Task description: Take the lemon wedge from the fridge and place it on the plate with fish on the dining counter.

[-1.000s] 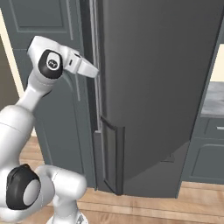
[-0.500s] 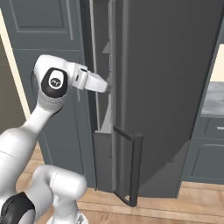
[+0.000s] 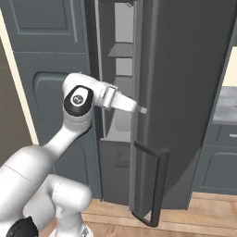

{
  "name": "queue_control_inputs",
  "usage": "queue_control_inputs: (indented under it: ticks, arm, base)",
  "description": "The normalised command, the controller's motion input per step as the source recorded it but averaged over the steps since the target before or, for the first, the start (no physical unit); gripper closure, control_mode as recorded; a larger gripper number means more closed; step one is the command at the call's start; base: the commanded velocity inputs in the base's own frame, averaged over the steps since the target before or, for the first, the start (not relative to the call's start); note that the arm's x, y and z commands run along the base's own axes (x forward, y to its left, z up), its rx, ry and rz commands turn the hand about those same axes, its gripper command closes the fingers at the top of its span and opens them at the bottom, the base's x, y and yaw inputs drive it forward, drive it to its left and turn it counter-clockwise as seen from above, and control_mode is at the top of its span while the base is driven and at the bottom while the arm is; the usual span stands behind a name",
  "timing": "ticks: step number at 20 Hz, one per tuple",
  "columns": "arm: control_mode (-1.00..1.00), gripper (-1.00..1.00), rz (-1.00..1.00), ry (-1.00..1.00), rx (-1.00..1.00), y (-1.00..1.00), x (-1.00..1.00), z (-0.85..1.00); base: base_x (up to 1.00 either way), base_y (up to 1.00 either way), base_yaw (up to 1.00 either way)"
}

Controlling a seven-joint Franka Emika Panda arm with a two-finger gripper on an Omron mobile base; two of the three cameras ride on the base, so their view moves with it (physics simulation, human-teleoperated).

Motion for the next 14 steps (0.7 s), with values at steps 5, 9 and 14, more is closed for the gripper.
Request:
queue_control_inputs:
  ticks: [5,9,14]
  arm:
    - [-1.0,-1.0,-0.37,0.27,-0.06,-1.0,-0.15,-0.25]
    - [-1.0,-1.0,-0.47,0.22,-0.12,-1.0,-0.09,-0.45]
    - [-1.0,-1.0,-0.46,0.05,-0.16,-1.0,-0.12,-0.4]
  base:
    - [0.0,0.0,0.0]
    - [0.0,0.0,0.0]
    - [0.0,0.0,0.0]
